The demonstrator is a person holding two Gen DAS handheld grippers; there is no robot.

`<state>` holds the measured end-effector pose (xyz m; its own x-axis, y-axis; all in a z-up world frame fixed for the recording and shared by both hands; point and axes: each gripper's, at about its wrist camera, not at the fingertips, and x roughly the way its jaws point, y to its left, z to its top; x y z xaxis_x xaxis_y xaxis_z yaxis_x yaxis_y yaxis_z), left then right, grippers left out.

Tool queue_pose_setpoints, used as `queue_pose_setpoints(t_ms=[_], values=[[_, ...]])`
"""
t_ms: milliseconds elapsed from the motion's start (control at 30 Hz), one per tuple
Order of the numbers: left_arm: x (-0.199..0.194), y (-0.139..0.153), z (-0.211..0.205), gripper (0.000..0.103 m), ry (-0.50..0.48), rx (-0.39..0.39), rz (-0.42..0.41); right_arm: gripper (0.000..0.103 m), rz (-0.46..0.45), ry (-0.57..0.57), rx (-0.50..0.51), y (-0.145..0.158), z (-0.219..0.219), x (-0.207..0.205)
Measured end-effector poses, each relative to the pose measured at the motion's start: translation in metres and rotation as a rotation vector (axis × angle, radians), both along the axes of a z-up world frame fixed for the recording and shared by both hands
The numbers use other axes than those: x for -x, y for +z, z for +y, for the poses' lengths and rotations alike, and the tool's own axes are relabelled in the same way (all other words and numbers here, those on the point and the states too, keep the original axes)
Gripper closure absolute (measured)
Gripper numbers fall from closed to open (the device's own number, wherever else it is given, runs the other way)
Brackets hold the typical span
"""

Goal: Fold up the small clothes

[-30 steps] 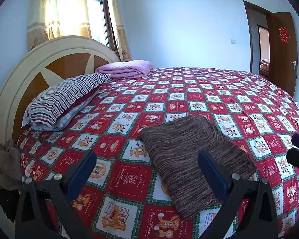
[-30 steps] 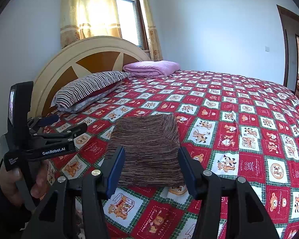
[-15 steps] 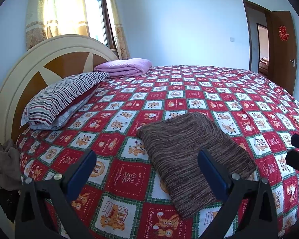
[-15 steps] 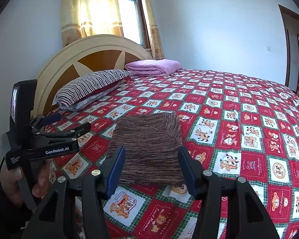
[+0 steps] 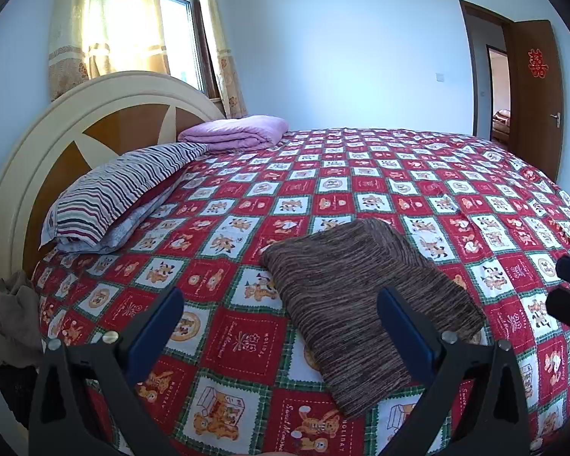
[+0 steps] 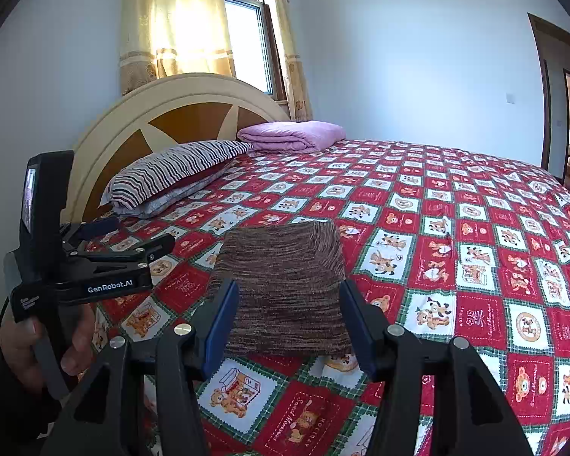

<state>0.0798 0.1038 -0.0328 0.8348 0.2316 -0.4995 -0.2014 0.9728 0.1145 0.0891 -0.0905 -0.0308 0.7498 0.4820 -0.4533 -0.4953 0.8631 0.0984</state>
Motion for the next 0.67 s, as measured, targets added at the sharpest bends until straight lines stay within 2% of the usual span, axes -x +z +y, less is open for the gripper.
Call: queue_pose_setpoints(t_ms=[667], values=[[-0.0012, -0.0051, 0.0094, 0.0, 0.024, 0.001, -0.005, 0.047, 0.007, 0.0, 0.005, -0.003, 0.0023, 0.002]])
